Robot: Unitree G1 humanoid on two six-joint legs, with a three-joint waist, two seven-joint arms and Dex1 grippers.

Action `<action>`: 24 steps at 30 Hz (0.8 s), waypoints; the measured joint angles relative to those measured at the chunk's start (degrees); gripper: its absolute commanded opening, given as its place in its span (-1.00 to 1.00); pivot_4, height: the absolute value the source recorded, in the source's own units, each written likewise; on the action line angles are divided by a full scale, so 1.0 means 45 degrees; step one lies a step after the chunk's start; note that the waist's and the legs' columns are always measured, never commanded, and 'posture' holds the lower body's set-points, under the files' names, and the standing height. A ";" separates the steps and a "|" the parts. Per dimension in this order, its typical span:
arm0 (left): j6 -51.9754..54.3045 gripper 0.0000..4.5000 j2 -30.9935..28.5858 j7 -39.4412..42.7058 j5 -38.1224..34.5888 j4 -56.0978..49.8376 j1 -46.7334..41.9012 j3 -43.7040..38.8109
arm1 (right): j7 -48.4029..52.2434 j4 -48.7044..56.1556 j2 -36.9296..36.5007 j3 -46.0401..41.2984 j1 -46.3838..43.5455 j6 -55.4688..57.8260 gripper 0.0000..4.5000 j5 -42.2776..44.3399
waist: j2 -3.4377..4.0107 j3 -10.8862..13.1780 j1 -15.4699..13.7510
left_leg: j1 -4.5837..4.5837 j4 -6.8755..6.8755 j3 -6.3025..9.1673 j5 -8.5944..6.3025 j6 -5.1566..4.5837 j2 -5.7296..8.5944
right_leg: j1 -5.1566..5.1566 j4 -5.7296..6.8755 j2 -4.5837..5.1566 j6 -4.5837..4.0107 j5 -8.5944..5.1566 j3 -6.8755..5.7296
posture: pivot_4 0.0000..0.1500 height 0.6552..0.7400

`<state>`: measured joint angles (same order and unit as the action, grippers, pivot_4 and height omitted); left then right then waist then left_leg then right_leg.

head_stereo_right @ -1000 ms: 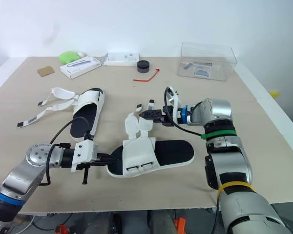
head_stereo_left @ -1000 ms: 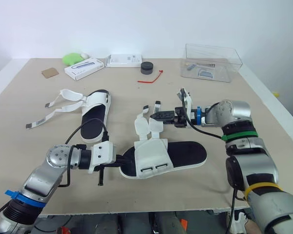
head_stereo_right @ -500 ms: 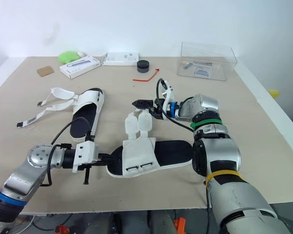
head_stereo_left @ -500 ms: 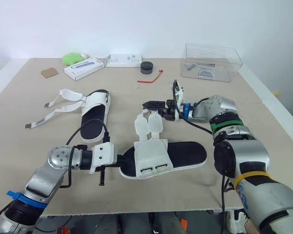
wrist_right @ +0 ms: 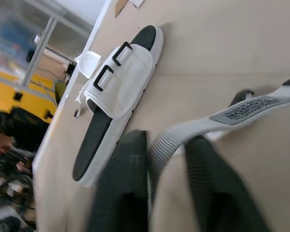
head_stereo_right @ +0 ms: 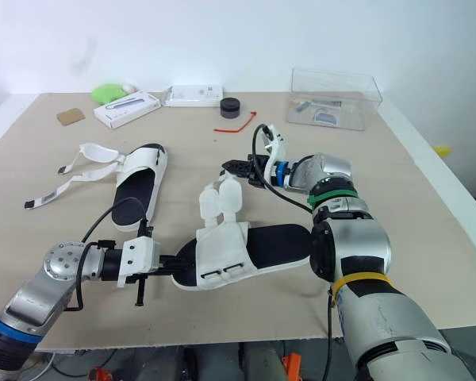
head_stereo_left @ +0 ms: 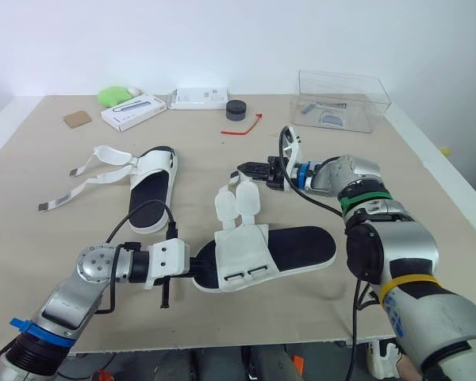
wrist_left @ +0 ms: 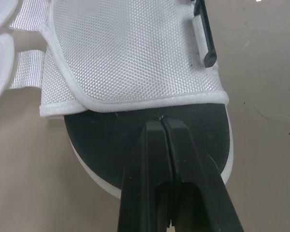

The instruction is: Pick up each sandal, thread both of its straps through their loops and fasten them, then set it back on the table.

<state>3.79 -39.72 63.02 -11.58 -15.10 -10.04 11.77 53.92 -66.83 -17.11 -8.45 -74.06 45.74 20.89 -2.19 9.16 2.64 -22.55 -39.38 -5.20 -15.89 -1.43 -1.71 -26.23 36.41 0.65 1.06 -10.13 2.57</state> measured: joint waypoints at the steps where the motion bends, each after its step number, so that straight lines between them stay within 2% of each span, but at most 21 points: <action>1: -0.0046 -1.00 0.0043 0.0007 0.0034 0.0084 -0.0056 0.0002 | 0.0707 0.0527 -0.0009 0.0495 0.0141 -0.0552 -0.99 -0.0350 | 0.0000 0.0000 0.0000 | 0.0001 0.0000 0.0001 0.0000 0.0000 0.0000 | 0.0000 0.0001 0.0000 0.0000 0.0000 0.0000 | 1.00 1.00; 11: -0.0106 -1.00 0.0412 -0.0118 0.0067 0.0649 -0.0891 -0.0007 | 0.2691 0.3762 -0.0161 0.1280 0.1545 -0.2222 -0.99 -0.0706 | 0.0003 0.0001 -0.0008 | -0.0001 -0.0002 0.0002 0.0002 0.0003 0.0002 | -0.0002 0.0010 0.0010 0.0005 0.0003 -0.0005 | 1.00 1.00; 15: -0.0280 -1.00 0.0404 0.0096 0.0071 0.1049 -0.1142 0.0032 | 0.3088 0.8089 -0.0375 0.1443 0.3999 -0.4483 -0.99 -0.0631 | 0.0002 0.0000 -0.0025 | -0.0004 0.0006 0.0027 -0.0004 0.0010 0.0004 | -0.0003 0.0022 0.0014 0.0000 -0.0004 -0.0030 | 1.00 1.00; 16: -0.0332 -1.00 0.0378 0.0192 0.0076 0.1207 -0.1230 0.0031 | 0.3433 0.9590 -0.0542 0.1800 0.5037 -0.6207 -0.99 -0.0861 | 0.0003 0.0000 -0.0048 | -0.0004 0.0007 0.0032 -0.0009 0.0013 0.0006 | -0.0004 0.0023 0.0014 0.0005 -0.0011 -0.0037 | 1.00 1.00; 18: -0.0359 -1.00 0.0357 0.0286 0.0078 0.1359 -0.1343 0.0028 | 0.4270 1.0911 -0.0833 0.2487 0.6406 -0.9996 -0.99 -0.1522 | 0.0003 0.0000 -0.0040 | -0.0002 0.0006 0.0027 -0.0011 0.0014 0.0011 | -0.0002 0.0023 0.0016 0.0014 -0.0016 -0.0032 | 1.00 1.00; 24: -0.0379 -1.00 0.0378 0.0435 0.0076 0.1632 -0.1557 0.0046 | 0.6111 1.1371 -0.1487 0.3827 0.7558 -1.8588 -0.99 -0.2096 | 0.0002 0.0001 -0.0013 | 0.0050 -0.0013 -0.0002 0.0001 0.0016 0.0013 | 0.0041 0.0023 0.0023 0.0019 -0.0011 -0.0011 | 1.00 1.00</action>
<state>2.09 -38.02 64.98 -11.23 -7.75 -17.05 11.98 81.42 -15.65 -23.80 8.78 -40.04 -37.90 11.46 -2.18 9.17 2.58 -22.32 -39.44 -5.21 -15.88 -1.36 -1.65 -26.05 36.51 0.76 1.15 -10.18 2.52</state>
